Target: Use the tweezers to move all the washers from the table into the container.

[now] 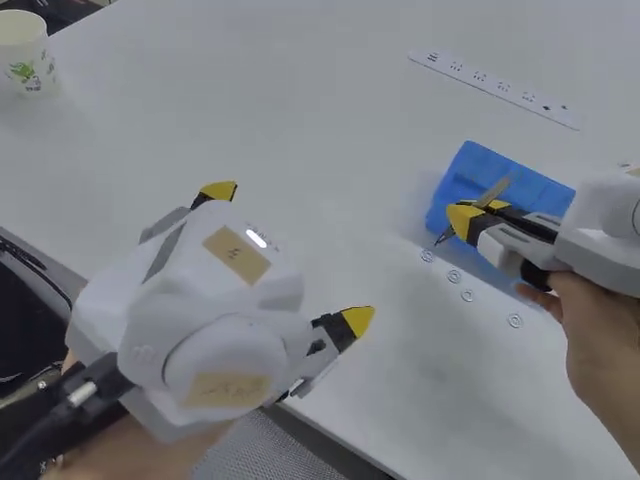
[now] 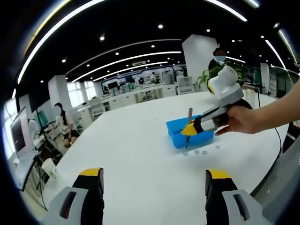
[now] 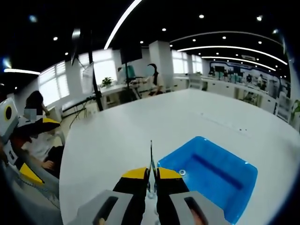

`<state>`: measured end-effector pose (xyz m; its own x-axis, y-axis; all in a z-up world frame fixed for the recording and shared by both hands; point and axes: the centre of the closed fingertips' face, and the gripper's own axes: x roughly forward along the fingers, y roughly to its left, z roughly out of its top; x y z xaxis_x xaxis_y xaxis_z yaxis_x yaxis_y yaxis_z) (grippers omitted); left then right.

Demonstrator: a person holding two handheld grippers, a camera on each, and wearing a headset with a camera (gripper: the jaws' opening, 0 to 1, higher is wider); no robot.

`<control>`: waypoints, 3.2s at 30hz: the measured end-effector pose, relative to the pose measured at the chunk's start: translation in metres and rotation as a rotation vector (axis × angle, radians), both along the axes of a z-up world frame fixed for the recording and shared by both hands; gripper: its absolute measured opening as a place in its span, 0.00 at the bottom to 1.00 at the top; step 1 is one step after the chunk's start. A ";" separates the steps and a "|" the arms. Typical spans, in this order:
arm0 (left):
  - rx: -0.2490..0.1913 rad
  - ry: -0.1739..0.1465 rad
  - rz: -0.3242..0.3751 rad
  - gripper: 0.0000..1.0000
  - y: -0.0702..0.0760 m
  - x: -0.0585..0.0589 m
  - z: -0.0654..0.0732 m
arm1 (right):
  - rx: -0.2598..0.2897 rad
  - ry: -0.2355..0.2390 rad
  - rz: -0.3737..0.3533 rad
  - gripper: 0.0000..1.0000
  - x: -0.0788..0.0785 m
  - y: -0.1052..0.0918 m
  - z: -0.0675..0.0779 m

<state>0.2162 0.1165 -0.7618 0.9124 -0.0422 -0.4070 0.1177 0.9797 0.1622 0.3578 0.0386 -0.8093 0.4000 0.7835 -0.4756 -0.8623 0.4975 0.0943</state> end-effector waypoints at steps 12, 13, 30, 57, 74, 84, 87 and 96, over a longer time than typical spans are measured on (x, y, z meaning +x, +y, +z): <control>-0.014 -0.002 -0.006 0.93 -0.003 0.000 0.000 | -0.017 -0.001 -0.007 0.04 0.003 0.002 -0.010; -0.013 -0.002 -0.005 0.93 -0.003 0.000 -0.001 | -0.019 -0.002 -0.007 0.04 0.004 0.002 -0.010; 0.016 0.022 -0.001 0.91 -0.001 0.000 -0.005 | -0.078 -0.069 0.043 0.03 -0.003 0.007 -0.016; 0.044 0.041 -0.003 0.90 0.001 -0.001 -0.009 | -0.043 -0.062 0.078 0.02 -0.006 0.005 0.019; 0.058 0.055 -0.004 0.88 0.000 -0.002 -0.012 | -0.011 -0.145 0.010 0.02 0.028 -0.007 0.049; 0.070 0.071 -0.009 0.88 0.000 -0.002 -0.015 | -0.044 -0.161 -0.008 0.02 0.041 -0.008 0.038; 0.074 0.074 -0.010 0.88 0.000 -0.002 -0.016 | -0.056 -0.153 -0.013 0.02 0.047 -0.010 0.031; 0.080 0.079 -0.005 0.87 0.001 -0.002 -0.017 | -0.105 -0.158 -0.023 0.02 0.059 -0.013 0.009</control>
<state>0.2140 0.1179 -0.7784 0.8772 -0.0113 -0.4800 0.1385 0.9632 0.2303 0.4171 0.0259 -0.8008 0.4933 0.7227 -0.4840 -0.8505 0.5174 -0.0943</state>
